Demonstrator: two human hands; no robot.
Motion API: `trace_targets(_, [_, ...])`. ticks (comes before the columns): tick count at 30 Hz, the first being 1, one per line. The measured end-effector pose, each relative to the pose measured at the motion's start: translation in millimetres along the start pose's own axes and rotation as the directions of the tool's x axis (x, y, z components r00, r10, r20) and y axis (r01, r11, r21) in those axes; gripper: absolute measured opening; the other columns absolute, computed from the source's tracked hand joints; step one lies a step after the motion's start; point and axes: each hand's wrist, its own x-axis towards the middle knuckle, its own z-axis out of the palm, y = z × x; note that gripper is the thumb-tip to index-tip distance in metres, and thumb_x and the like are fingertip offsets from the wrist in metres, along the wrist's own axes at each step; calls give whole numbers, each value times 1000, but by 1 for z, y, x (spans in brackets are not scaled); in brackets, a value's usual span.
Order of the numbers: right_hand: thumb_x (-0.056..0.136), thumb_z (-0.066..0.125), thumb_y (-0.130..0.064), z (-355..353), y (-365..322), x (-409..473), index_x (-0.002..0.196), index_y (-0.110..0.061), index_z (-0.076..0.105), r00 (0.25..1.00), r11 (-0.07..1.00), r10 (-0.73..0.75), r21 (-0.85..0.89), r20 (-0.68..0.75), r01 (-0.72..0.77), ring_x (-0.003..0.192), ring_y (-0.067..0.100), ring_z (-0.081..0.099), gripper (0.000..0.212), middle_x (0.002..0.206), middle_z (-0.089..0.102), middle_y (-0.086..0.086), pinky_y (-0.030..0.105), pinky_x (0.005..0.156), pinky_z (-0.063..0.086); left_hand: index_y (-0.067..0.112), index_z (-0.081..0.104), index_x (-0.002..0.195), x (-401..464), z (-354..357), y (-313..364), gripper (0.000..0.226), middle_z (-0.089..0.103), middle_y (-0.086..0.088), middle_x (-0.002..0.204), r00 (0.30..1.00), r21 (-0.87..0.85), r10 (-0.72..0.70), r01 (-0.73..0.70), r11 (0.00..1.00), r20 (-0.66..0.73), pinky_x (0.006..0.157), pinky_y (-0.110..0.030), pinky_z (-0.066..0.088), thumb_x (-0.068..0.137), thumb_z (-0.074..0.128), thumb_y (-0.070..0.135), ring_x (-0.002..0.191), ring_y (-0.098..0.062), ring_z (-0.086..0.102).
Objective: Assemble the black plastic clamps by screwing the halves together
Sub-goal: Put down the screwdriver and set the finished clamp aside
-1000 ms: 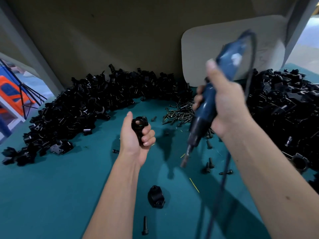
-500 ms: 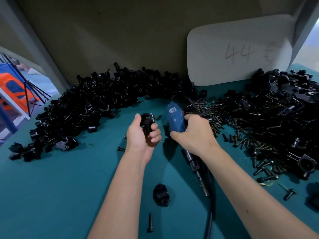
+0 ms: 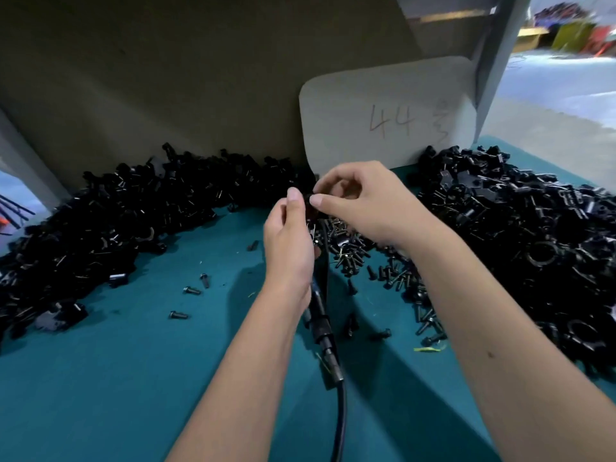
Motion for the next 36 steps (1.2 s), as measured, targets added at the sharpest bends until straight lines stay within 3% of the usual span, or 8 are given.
trace_targets(4, [93, 76, -32, -53, 20, -7, 92, -22, 75, 994, 998, 61, 9, -91, -60, 51, 17, 68, 10, 67, 72, -1, 36, 57, 58, 16, 68, 89, -3, 54, 17, 47, 57, 11, 64, 991, 96, 56, -68, 993, 120, 61, -37, 49, 106, 45, 53, 61, -12, 53])
trace_targets(8, [90, 78, -35, -113, 52, -14, 85, -16, 73, 938, 963, 214, -101, -273, -249, 44, 9, 65, 20, 58, 72, 1, 21, 50, 47, 18, 60, 86, -10, 107, 30, 46, 66, 0, 78, 969, 228, 92, -145, 963, 227, 82, -55, 59, 105, 40, 55, 79, -26, 66])
trace_targets(13, [89, 77, -35, -159, 77, -19, 77, -16, 72, 833, 867, 329, -208, -445, -453, 70, 28, 74, 23, 67, 74, 11, 37, 75, 61, 14, 62, 91, -14, 129, 24, 48, 69, -3, 86, 937, 309, 183, -276, 910, 299, 77, -55, 60, 106, 38, 52, 82, -28, 68])
trace_targets(20, [85, 70, -22, -124, 55, 1, 77, -22, 74, 836, 928, 109, -246, -538, -279, 79, 18, 65, 9, 68, 61, -13, 27, 77, 51, 9, 62, 88, -8, 111, -7, 45, 71, -7, 83, 958, 343, 130, -217, 914, 257, 76, -58, 58, 105, 44, 46, 81, -33, 68])
trace_targets(23, [85, 70, -23, -91, 41, 21, 75, -23, 73, 890, 940, 52, -279, -454, -197, 75, 13, 62, 11, 66, 60, -16, 25, 75, 48, 19, 63, 83, 5, 96, -12, 30, 69, 4, 76, 956, 418, 167, -257, 871, 239, 66, -38, 53, 103, 52, 38, 72, -19, 66])
trace_targets(27, [89, 65, -17, -52, 40, 52, 78, -20, 72, 963, 893, 120, -398, -242, -212, 86, 26, 67, 13, 86, 72, 4, 30, 84, 56, 26, 67, 88, 33, 60, -9, 13, 67, 10, 84, 970, 576, 182, -242, 781, 160, 70, -30, 46, 93, 58, 19, 83, -15, 64])
trace_targets(32, [89, 49, 3, -17, 50, 102, 107, -4, 77, 973, 768, 224, -625, 54, -142, 104, 36, 72, 34, 113, 75, 17, 44, 89, 62, 18, 72, 99, 82, 12, 9, 26, 72, -2, 98, 976, 789, 211, -170, 590, 53, 87, -35, 50, 83, 54, 7, 100, -27, 63])
trace_targets(36, [92, 57, -1, 19, 67, 131, 138, -10, 60, 928, 664, 255, -747, 271, 36, 124, 35, 62, 47, 137, 63, 16, 39, 104, 53, 16, 71, 103, 113, 15, 8, 31, 70, -9, 109, 972, 902, 136, -229, 365, 192, 106, -38, 40, 80, 54, 4, 110, -32, 58])
